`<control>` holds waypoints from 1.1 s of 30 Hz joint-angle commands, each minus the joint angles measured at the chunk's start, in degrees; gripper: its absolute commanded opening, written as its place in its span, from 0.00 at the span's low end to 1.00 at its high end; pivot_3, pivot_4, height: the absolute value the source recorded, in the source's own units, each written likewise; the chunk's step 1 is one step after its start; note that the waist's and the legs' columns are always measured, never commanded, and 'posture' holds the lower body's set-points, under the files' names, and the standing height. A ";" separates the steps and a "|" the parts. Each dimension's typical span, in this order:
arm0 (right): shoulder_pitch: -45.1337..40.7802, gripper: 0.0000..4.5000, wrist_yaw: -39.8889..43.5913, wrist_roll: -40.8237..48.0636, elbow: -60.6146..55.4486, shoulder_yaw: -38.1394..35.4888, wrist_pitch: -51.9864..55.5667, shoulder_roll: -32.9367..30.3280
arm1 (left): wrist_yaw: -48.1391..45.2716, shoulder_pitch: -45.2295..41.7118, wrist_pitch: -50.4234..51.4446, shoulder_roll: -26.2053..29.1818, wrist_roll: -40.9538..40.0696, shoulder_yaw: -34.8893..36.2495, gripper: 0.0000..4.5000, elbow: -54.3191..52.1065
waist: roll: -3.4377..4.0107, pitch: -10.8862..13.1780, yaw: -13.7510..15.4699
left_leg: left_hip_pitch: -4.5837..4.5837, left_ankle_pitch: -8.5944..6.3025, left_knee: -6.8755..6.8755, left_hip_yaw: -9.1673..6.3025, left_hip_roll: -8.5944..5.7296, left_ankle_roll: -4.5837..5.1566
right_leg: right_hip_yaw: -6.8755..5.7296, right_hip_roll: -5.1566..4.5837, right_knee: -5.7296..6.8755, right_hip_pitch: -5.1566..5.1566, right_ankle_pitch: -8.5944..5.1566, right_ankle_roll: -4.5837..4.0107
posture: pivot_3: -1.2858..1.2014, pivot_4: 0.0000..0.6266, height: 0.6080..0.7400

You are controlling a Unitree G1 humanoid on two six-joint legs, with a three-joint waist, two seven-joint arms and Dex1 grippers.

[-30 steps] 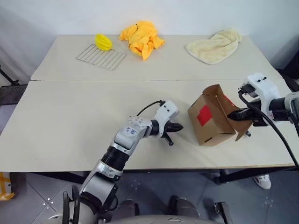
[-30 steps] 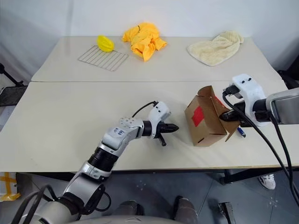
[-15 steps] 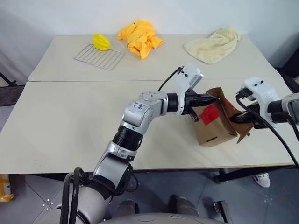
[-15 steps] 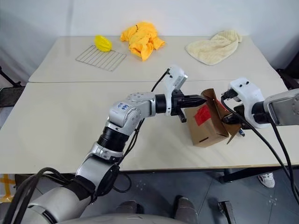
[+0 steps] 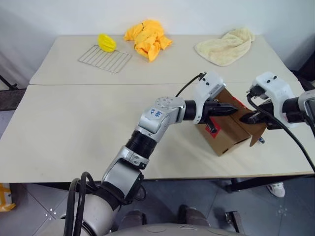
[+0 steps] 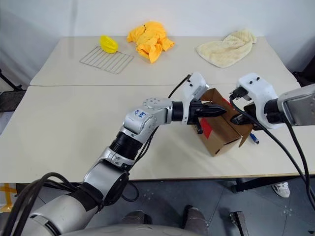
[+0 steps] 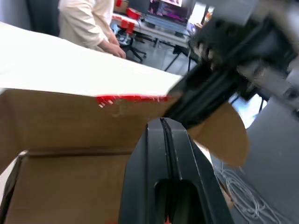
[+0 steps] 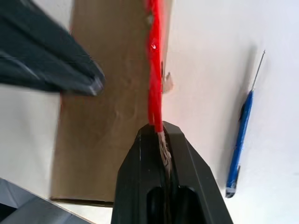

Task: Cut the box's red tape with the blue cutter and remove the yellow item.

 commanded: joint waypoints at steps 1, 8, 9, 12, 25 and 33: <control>-1.83 0.01 0.02 2.93 -1.41 -0.97 0.27 -3.10 | -1.72 1.81 -1.11 1.11 1.68 -2.96 0.00 -2.27 | 0.00 0.00 0.02 | 0.00 0.00 0.00 0.00 0.00 0.00 | 0.00 0.00 0.00 0.00 0.00 0.00 | 0.52 0.24 1.00; 0.72 0.01 -3.79 9.44 1.56 -5.50 0.27 -3.55 | -2.93 5.54 -0.01 4.64 2.89 -4.86 0.00 -4.86 | 0.00 0.00 0.04 | -0.03 0.00 0.02 0.00 0.00 0.00 | 0.02 0.00 0.03 -0.04 0.00 0.00 | 0.52 0.24 1.00; 1.43 0.01 -4.56 10.50 2.34 -6.53 0.27 -3.28 | -3.01 5.92 0.06 5.02 3.10 -5.22 0.00 -5.06 | 0.00 0.00 0.15 | -0.04 0.00 0.03 0.00 0.00 0.00 | 0.02 0.00 0.03 -0.04 0.00 0.00 | 0.52 0.24 1.00; 3.67 0.01 -7.11 13.91 4.34 -9.64 0.27 -2.27 | -3.19 6.61 -0.04 5.69 3.59 -5.85 0.00 -5.36 | 0.00 0.00 0.42 | -0.04 0.00 0.05 0.00 0.00 0.00 | 0.02 0.00 0.05 -0.03 0.00 0.00 | 0.52 0.24 1.00; 15.53 0.01 -20.72 23.01 13.35 -23.68 0.27 3.34 | -3.39 9.76 3.23 9.57 3.86 -6.84 0.00 -10.97 | 0.02 -0.01 0.75 | -0.03 0.00 0.19 0.03 0.01 0.00 | 0.04 0.00 0.18 -0.03 0.01 0.00 | 0.52 0.24 1.00; 15.72 0.01 -23.48 27.66 9.86 -22.91 0.27 3.96 | -2.88 4.00 6.10 8.58 0.07 -1.46 0.00 -12.83 | 0.01 0.00 0.76 | -0.04 0.00 0.23 0.02 0.01 0.00 | 0.04 0.00 0.21 -0.03 0.01 0.00 | 0.52 0.24 1.00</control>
